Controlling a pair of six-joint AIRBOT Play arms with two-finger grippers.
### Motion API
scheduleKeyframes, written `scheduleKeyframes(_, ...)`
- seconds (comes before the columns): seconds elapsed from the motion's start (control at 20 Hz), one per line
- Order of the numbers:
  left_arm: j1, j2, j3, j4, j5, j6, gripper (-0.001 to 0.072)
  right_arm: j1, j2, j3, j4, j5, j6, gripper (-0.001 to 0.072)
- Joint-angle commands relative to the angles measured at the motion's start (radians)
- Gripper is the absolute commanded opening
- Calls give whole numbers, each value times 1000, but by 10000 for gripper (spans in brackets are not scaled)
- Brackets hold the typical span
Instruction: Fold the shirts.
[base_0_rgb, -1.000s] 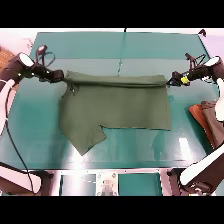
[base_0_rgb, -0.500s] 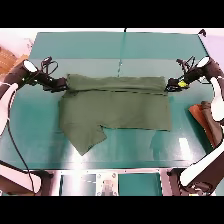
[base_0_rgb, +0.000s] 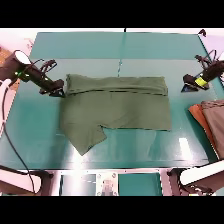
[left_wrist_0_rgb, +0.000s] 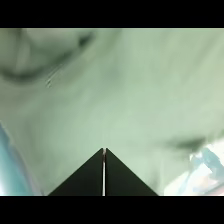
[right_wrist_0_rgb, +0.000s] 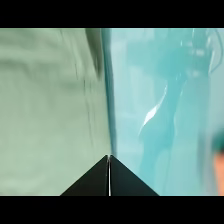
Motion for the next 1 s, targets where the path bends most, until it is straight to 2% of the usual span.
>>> scheduleKeyframes(0.0, 0, 166, -176, 55, -10, -13, 21, -75, 278, -365, 44, -99, 55, 17)
scheduleKeyframes(0.15, 0, 418, -497, 63, 101, -16, 23, -176, 571, -775, 173, -226, 123, 20)
scheduleKeyframes(0.2, 0, 489, -588, 64, 124, -43, 24, -194, 657, -898, 194, -251, 126, 68)
scheduleKeyframes(0.25, 0, 555, -671, 64, 137, -62, 218, -198, 723, -993, 201, -271, 125, 254)
scheduleKeyframes(0.3, 0, 604, -734, 63, 144, -90, 572, -197, 781, -1079, 206, -302, 125, 435)
scheduleKeyframes(0.35, 0, 647, -793, 60, 158, -126, 669, -196, 819, -1146, 225, -336, 125, 463)
scheduleKeyframes(0.55, 0, 689, -986, -29, 249, -141, 664, -196, 839, -1320, 377, -499, 108, 461)
scheduleKeyframes(0.65, -25, 686, -1067, -107, 354, -130, 663, -193, 822, -1359, 441, -573, 86, 424)
scheduleKeyframes(0.7, -56, 682, -1099, -146, 424, -128, 629, -183, 808, -1368, 464, -610, 82, 424)
scheduleKeyframes(0.75, -95, 682, -1127, -186, 496, -117, 503, -166, 792, -1369, 477, -640, 82, 424)
scheduleKeyframes(0.85, -172, 682, -1167, -259, 632, -115, 482, -114, 740, -1368, 525, -702, 83, 424)
scheduleKeyframes(0.95, -200, 682, -1172, -287, 703, -116, 480, -53, 676, -1363, 602, -767, 82, 424)
